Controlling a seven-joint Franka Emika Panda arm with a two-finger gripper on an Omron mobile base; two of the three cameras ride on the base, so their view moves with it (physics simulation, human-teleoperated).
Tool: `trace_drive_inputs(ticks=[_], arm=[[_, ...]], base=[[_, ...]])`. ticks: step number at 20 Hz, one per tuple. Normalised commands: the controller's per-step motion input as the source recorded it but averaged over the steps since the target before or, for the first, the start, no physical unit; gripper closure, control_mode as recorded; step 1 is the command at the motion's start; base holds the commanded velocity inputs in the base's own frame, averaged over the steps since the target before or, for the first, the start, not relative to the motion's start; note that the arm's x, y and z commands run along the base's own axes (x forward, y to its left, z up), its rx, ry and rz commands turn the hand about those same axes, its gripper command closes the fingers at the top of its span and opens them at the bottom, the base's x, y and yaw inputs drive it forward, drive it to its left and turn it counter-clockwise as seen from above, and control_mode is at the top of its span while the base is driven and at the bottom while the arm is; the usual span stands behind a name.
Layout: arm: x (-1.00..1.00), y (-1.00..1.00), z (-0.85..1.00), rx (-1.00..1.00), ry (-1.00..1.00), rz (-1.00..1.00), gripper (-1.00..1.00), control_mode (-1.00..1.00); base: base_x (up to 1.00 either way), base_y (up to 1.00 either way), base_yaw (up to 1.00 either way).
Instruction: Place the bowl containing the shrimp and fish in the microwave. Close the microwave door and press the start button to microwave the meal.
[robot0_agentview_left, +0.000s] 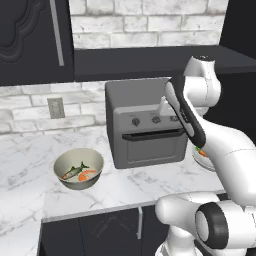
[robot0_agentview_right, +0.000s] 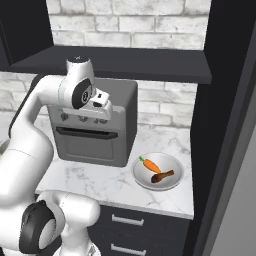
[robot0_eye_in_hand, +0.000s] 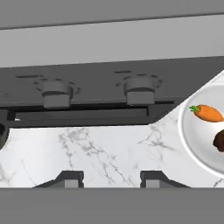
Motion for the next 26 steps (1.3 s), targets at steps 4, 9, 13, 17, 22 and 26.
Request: trace_drive_inputs(ticks=[4,9,13,17,22,26], arm=[[-0.02,0.15,-0.22,0.0,-0.02,0.0,-1.0,-1.0],[-0.39,0.58,-0.27,-0.03,-0.09,-0.01,-1.0,-1.0],[-0.43,0.79,-0.44,-0.01,-0.1,-0.01,-1.0,-1.0],[-0.22,0.75,-0.48,0.0,-0.08,-0.06,-1.0,-1.0],[-0.1,0.7,-0.34,0.03,-0.06,-0.12,-1.0,-1.0],[-0.01,0.68,-0.18,0.04,0.02,-0.08,-1.0,-1.0]], base=[[0.0,0.0,0.0],[0.0,0.0,0.0],[0.0,0.0,0.0],[0.0,0.0,0.0],[0.0,0.0,0.0],[0.0,0.0,0.0]])
